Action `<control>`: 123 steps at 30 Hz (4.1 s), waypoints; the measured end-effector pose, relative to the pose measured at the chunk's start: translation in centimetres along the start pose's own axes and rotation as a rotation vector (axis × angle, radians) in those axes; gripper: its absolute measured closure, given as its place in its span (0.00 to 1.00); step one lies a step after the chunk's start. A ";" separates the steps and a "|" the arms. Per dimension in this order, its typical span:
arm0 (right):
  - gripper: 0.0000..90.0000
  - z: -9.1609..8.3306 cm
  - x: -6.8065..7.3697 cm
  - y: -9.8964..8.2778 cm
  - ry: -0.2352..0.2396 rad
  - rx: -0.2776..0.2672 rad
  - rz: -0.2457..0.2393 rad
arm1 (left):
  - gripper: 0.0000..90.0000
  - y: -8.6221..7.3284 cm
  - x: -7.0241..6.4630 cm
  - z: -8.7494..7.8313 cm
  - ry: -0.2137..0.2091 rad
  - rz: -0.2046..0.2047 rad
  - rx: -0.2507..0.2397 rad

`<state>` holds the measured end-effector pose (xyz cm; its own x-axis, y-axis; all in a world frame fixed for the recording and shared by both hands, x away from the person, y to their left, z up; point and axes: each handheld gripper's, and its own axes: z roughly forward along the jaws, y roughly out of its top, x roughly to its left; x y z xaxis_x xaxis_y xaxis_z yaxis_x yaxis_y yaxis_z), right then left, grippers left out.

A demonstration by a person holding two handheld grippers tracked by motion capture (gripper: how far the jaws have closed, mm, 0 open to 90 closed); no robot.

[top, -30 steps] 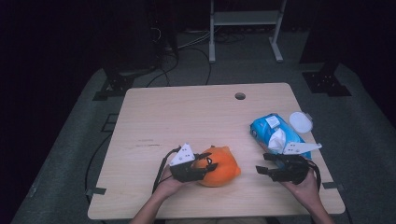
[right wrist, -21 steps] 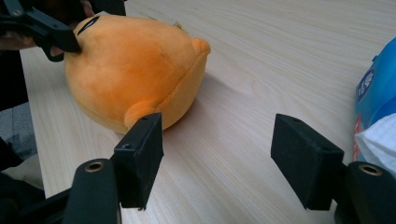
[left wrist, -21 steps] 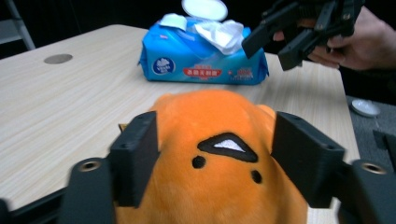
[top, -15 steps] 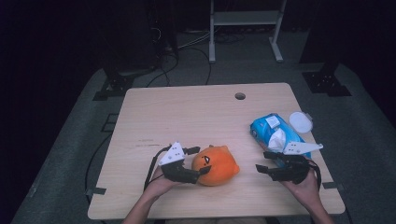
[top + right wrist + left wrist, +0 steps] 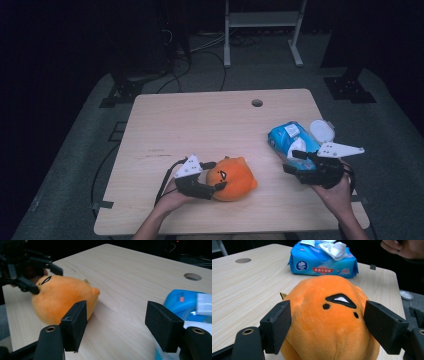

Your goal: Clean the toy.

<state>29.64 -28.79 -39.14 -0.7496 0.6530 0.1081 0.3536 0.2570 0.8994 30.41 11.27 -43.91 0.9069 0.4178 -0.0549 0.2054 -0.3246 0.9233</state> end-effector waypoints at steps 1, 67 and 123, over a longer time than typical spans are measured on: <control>0.37 -0.2 -0.3 0.2 -0.012 0.001 0.001 | 0.25 0.0 0.0 0.0 -0.002 -0.001 0.002; 0.95 -3.3 -1.6 4.9 -0.059 0.068 -0.011 | 0.19 -0.8 0.0 0.1 -0.039 0.022 0.077; 0.83 12.5 11.1 2.1 0.186 0.226 -0.418 | 0.26 -0.1 0.2 -0.5 -0.031 0.065 0.196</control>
<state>29.09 -12.12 -41.33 -0.9326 0.3285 -0.1494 0.0986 0.6303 0.7701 30.35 11.78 -43.81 0.9308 0.3654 -0.0121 0.2112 -0.5104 0.8336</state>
